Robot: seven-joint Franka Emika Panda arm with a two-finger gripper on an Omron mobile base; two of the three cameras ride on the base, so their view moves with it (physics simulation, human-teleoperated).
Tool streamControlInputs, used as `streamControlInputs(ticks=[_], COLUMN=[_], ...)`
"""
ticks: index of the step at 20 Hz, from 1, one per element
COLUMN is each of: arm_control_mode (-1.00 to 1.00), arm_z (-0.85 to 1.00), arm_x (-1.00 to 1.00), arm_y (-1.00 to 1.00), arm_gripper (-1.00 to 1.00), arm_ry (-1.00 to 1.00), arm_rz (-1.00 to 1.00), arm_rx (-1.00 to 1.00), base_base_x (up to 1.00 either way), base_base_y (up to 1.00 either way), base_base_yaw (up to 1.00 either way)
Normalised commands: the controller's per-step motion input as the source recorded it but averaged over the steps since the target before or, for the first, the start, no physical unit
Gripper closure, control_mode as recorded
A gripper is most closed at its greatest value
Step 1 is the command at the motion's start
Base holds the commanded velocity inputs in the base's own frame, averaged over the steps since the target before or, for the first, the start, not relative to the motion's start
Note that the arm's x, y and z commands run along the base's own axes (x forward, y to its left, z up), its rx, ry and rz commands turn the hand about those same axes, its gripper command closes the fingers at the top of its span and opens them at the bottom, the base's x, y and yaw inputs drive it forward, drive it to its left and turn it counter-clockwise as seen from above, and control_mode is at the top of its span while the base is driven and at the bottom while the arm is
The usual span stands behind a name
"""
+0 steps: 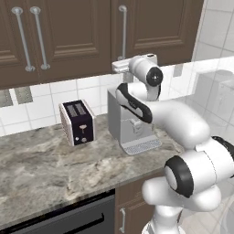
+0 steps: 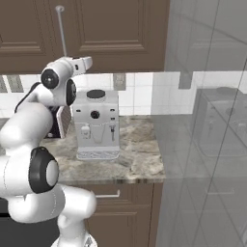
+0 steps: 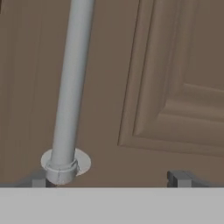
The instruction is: Close all open cabinet doors.
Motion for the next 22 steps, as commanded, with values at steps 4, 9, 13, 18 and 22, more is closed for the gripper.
streamControlInputs(ticks=[4,9,13,18,22], arm_control_mode=[-1.0,-1.0,-1.0,-1.0,-1.0], arm_z=[0.0,0.0,-0.02,-0.02,0.0], arm_x=[0.52,0.52,0.41,0.18,0.0], arm_y=[0.09,0.11,0.13,0.03,0.0], arm_gripper=[-1.0,-1.0,-1.0,-1.0,-1.0], arm_ry=[0.0,0.0,0.01,0.03,0.0], arm_rz=[-0.02,-0.01,0.0,0.0,0.0], arm_rx=[0.0,0.0,0.0,0.0,0.0], base_base_x=[0.0,0.0,0.0,0.0,0.0], base_base_y=[0.0,0.0,0.0,0.0,0.0], base_base_yaw=[0.0,0.0,0.0,0.0,0.0])
